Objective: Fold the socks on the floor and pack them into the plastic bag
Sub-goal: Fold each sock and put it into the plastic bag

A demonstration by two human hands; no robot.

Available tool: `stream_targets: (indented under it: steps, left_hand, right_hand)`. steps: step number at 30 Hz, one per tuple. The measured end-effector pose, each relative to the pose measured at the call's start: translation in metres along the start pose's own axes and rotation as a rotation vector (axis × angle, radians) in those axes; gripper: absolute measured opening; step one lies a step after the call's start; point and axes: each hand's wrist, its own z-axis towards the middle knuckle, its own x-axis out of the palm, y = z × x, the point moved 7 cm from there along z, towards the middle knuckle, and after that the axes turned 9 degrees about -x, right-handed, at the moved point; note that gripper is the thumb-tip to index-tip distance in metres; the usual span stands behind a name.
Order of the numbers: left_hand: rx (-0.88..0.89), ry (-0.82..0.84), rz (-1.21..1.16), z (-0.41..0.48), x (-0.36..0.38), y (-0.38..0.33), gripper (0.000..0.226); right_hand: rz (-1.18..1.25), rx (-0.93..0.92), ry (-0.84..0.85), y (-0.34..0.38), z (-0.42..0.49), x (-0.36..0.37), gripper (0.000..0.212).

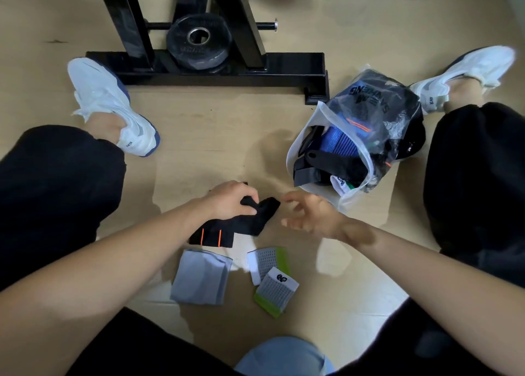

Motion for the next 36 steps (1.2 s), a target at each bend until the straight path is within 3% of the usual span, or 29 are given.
stream_targets:
  steps: [3, 5, 7, 11, 16, 21, 23, 27, 32, 36]
  left_hand:
    - [0.065, 0.017, -0.125, -0.019, -0.023, -0.031, 0.013]
    - [0.111, 0.021, -0.153, -0.034, -0.034, -0.050, 0.014]
    - [0.147, 0.018, -0.180, -0.051, -0.043, -0.063, 0.019]
    - [0.132, -0.056, -0.274, -0.082, -0.064, -0.073, 0.020]
    - [0.151, -0.217, -0.031, -0.113, -0.083, -0.069, 0.027]
    - [0.220, -0.193, 0.104, -0.111, -0.078, -0.058, 0.052]
    - [0.159, -0.146, -0.015, -0.103, -0.076, -0.051, 0.052]
    - [0.058, -0.045, -0.364, -0.094, -0.077, -0.037, 0.028]
    - [-0.012, -0.106, -0.574, -0.090, -0.096, -0.022, 0.016]
    - [-0.130, -0.252, -0.848, -0.091, -0.114, -0.012, 0.003]
  right_hand:
    - [0.084, -0.030, -0.029, 0.010, 0.002, -0.003, 0.074]
    - [-0.004, -0.114, -0.086, 0.021, 0.004, -0.010, 0.072]
    - [-0.052, -0.230, -0.145, 0.037, 0.002, -0.019, 0.054]
    - [0.168, -0.344, -0.129, 0.067, -0.011, -0.033, 0.016]
    - [0.298, -0.401, -0.175, 0.087, -0.031, -0.053, 0.010]
    - [0.272, -0.416, -0.285, 0.087, -0.041, -0.078, 0.015]
    - [0.259, -0.383, -0.349, 0.082, -0.044, -0.091, 0.013]
    - [0.149, -0.314, -0.463, 0.072, -0.051, -0.123, 0.015]
    - [0.094, -0.260, -0.534, 0.060, -0.057, -0.153, 0.017]
    - [0.089, -0.203, -0.571, 0.047, -0.056, -0.160, 0.011]
